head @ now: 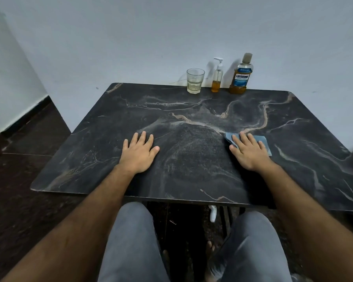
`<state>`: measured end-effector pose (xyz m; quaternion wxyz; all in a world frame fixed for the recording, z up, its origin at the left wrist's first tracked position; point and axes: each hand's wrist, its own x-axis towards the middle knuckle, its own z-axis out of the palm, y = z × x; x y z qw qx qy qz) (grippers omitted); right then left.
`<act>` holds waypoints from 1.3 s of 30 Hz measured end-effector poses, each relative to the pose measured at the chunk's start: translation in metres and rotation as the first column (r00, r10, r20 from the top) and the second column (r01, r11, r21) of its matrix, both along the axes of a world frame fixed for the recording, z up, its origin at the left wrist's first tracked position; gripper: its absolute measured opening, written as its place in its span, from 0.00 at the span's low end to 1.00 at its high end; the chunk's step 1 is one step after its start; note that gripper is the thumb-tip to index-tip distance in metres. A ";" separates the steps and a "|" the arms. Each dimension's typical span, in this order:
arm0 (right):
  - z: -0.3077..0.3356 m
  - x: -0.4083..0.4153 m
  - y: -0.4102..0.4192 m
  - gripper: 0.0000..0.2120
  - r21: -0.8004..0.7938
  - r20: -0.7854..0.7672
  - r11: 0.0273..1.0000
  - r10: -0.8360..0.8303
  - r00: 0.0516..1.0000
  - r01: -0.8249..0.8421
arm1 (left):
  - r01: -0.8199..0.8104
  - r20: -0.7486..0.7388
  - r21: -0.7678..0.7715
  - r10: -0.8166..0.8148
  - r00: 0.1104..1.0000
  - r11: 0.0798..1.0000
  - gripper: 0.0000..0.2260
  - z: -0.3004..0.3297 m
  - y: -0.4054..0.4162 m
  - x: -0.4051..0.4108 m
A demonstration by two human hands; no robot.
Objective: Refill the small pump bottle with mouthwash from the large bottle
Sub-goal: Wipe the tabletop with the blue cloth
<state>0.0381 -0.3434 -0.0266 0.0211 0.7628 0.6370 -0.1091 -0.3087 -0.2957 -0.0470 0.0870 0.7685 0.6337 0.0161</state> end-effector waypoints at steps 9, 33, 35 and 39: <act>-0.003 -0.087 -0.114 0.43 0.028 0.046 0.979 0.199 0.979 -0.201 | -0.058 0.020 0.069 0.057 0.998 0.996 0.25 -0.002 -0.009 -0.009; 0.007 -0.103 0.123 0.29 -0.013 -0.062 0.991 0.134 0.989 -0.135 | -0.127 0.151 0.159 0.103 0.983 0.979 0.22 -0.011 -0.005 -0.012; 0.008 -0.063 0.116 0.29 -0.026 -0.048 0.999 0.043 0.998 -0.044 | -0.124 0.150 0.161 0.100 0.984 0.979 0.21 -0.011 -0.004 -0.012; 0.005 -0.009 0.083 0.29 -0.013 -0.040 0.998 -0.057 0.998 0.056 | -0.117 0.147 0.172 0.092 0.985 0.978 0.21 -0.010 -0.004 -0.012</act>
